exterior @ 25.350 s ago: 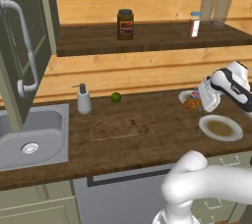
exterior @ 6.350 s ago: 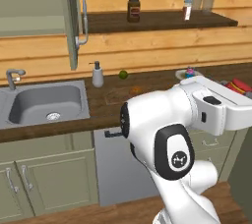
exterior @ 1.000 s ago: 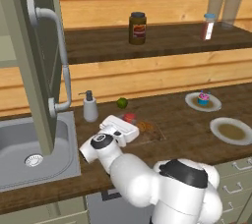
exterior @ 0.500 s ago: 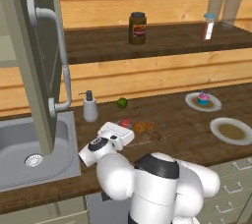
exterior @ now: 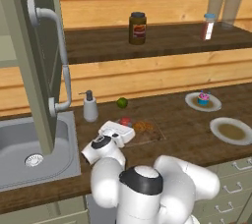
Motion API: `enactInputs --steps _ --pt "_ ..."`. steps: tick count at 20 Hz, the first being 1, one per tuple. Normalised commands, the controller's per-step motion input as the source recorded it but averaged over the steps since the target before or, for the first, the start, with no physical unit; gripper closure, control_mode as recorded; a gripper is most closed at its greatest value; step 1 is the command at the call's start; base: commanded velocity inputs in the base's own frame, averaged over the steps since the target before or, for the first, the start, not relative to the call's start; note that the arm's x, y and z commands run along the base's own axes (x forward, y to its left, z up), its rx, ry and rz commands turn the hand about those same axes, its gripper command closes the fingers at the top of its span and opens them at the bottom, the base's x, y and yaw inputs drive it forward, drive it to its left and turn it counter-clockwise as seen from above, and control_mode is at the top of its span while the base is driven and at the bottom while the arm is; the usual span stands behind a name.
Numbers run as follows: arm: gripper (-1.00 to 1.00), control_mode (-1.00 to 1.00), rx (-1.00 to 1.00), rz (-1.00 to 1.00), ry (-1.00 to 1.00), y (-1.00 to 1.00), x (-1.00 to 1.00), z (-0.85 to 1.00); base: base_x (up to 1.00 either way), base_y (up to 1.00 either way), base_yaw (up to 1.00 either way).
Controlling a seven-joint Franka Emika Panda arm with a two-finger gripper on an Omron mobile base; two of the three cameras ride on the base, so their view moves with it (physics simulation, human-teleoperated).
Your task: From the different types of pastries on the counter, select a croissant and place it on the cutting board. Then retrieve a jar of jam from the cabinet and place it alongside the croissant on the cutting board.
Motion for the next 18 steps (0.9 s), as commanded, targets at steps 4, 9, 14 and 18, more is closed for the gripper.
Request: enactInputs --steps 4,9,14,18 --pt "-1.00 -1.00 0.00 0.00 0.00 0.04 0.39 -0.39 0.00 0.00 0.00" --pt "-1.00 -1.00 0.00 0.00 0.00 0.11 0.03 -0.16 0.00 0.00 0.00" --pt "-1.00 -1.00 0.00 0.00 0.00 0.23 -0.04 0.19 0.00 0.00 0.00" --pt "-1.00 -1.00 0.00 0.00 -0.03 0.35 -0.30 0.47 0.00 0.00 0.00"
